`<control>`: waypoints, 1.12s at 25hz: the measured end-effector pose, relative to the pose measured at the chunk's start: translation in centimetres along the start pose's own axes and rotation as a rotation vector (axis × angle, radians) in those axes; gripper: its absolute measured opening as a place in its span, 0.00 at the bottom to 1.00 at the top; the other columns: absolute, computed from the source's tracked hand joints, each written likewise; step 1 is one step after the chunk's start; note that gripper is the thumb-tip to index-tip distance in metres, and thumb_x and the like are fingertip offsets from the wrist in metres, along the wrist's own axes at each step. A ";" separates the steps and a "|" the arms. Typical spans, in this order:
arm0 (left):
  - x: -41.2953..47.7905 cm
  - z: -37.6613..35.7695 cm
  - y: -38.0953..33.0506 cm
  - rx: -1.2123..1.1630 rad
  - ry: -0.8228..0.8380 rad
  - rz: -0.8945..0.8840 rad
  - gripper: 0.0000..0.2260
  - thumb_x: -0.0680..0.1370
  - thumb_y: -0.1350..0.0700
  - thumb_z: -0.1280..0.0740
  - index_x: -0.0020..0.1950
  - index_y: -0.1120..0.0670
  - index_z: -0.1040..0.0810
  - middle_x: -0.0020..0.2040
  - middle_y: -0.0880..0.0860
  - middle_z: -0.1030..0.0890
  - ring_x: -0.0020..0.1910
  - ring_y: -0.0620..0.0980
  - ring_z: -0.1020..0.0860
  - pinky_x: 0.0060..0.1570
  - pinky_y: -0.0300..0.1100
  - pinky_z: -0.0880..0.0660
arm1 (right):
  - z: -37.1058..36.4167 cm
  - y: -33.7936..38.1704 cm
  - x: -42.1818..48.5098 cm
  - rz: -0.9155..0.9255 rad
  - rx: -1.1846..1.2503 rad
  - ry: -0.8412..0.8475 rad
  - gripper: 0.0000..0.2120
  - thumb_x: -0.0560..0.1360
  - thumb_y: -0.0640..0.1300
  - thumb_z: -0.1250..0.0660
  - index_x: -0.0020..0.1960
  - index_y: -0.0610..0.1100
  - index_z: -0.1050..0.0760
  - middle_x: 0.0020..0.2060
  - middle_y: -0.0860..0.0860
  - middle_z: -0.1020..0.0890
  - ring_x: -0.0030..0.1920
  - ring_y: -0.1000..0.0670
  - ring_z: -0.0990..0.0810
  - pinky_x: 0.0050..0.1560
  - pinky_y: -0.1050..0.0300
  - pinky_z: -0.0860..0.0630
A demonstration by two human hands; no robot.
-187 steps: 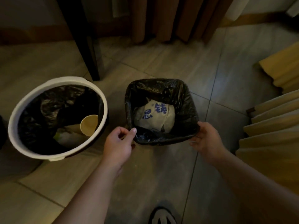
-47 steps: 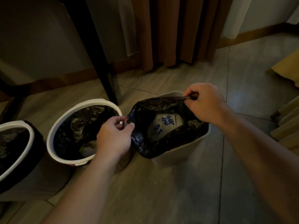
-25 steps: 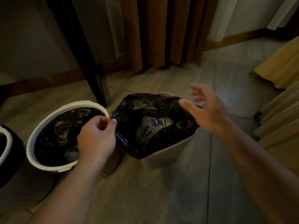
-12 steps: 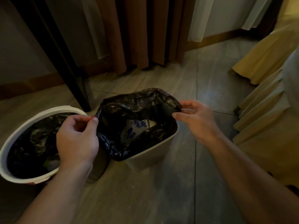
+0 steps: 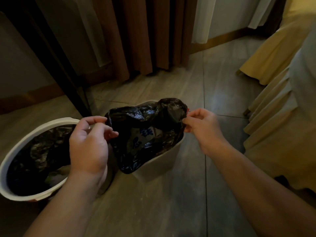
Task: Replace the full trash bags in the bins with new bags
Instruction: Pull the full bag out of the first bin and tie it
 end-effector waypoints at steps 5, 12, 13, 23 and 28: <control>-0.3 -0.3 0.2 -0.229 0.107 0.265 0.16 0.83 0.42 0.36 0.59 0.50 0.16 0.51 0.54 0.12 0.40 0.48 0.15 0.48 0.47 0.20 | -2.2 -1.7 -1.3 -0.347 0.441 0.133 0.09 0.80 0.40 0.30 0.59 0.42 0.18 0.48 0.46 0.12 0.49 0.47 0.14 0.44 0.53 0.18; -1.6 -4.2 -0.9 -0.183 0.350 0.321 0.31 0.79 0.27 0.45 0.65 0.47 0.18 0.59 0.55 0.13 0.57 0.59 0.14 0.54 0.56 0.18 | -0.4 4.2 -2.3 0.102 0.061 -0.004 0.05 0.74 0.41 0.22 0.44 0.51 0.14 0.42 0.52 0.12 0.44 0.56 0.14 0.41 0.63 0.20; -1.7 -5.2 -1.2 -0.141 0.376 0.322 0.32 0.79 0.27 0.47 0.64 0.48 0.18 0.58 0.56 0.13 0.56 0.59 0.14 0.56 0.56 0.20 | -1.2 4.9 -3.0 0.148 0.039 0.051 0.06 0.74 0.42 0.22 0.43 0.52 0.13 0.40 0.53 0.13 0.40 0.58 0.15 0.38 0.67 0.21; -0.9 -7.0 -2.1 -0.282 0.289 0.511 0.36 0.79 0.27 0.44 0.66 0.55 0.20 0.57 0.62 0.13 0.60 0.62 0.15 0.66 0.59 0.24 | -7.6 5.9 -5.6 0.542 -0.459 0.262 0.12 0.76 0.51 0.26 0.58 0.61 0.17 0.51 0.61 0.23 0.47 0.58 0.18 0.48 0.63 0.20; 1.1 -4.9 -4.2 -0.227 0.311 0.408 0.35 0.78 0.27 0.44 0.65 0.54 0.18 0.57 0.60 0.13 0.52 0.58 0.13 0.60 0.55 0.21 | -8.0 4.8 -3.1 0.438 -0.427 0.373 0.43 0.66 0.62 0.22 0.77 0.59 0.33 0.71 0.58 0.26 0.68 0.59 0.27 0.64 0.58 0.24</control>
Point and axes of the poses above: each hand's wrist, its own x-axis towards the middle knuckle, its own z-axis out of the back of the hand, y = z × x, the point moved 6 cm from there along x, towards the middle knuckle
